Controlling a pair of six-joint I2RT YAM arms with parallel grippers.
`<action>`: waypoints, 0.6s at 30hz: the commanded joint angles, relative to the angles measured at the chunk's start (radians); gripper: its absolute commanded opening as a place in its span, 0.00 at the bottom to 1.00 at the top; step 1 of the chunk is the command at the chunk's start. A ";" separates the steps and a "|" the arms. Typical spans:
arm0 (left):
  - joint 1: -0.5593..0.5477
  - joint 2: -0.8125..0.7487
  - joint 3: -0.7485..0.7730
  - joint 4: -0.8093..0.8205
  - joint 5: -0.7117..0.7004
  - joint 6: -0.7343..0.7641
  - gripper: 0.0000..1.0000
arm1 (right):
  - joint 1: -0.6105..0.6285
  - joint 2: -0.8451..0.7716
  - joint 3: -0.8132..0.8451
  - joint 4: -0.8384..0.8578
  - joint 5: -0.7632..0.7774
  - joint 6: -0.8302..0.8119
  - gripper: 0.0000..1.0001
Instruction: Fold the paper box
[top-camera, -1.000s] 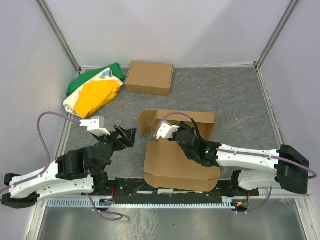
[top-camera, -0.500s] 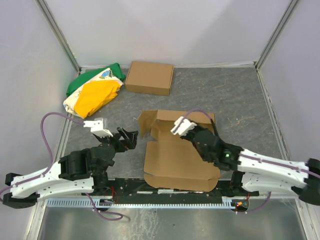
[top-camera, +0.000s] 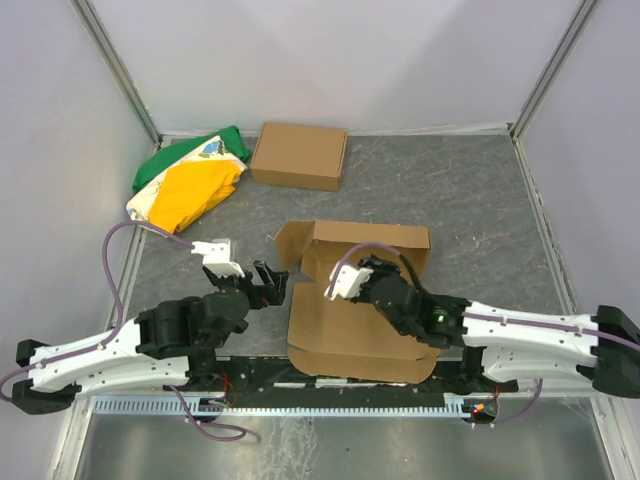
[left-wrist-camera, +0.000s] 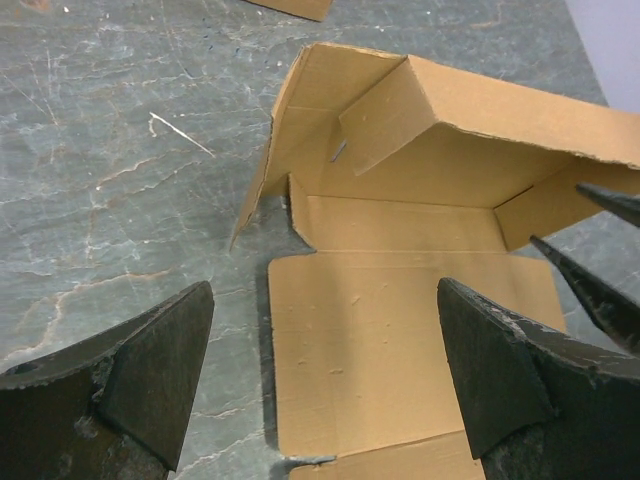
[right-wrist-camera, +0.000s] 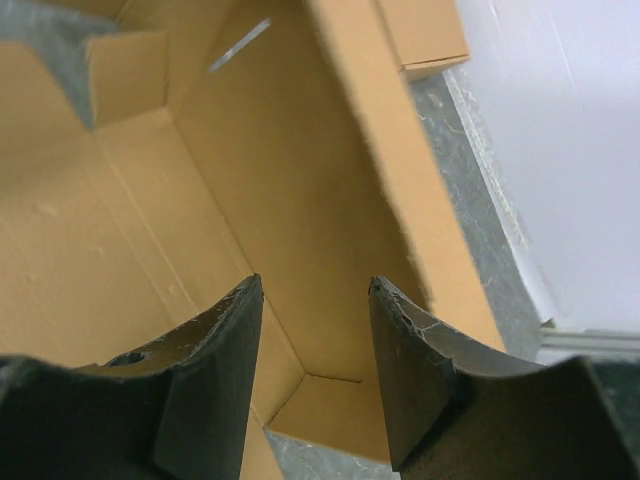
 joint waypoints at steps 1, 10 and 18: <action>0.001 -0.030 0.003 -0.008 -0.011 0.098 0.99 | 0.039 0.047 -0.061 0.214 0.059 -0.193 0.55; -0.003 -0.208 -0.082 0.081 -0.028 0.155 0.99 | 0.045 0.093 -0.133 0.455 0.109 -0.395 0.57; -0.003 -0.257 -0.089 0.061 -0.027 0.136 0.99 | 0.068 -0.028 -0.029 0.211 0.048 -0.281 0.61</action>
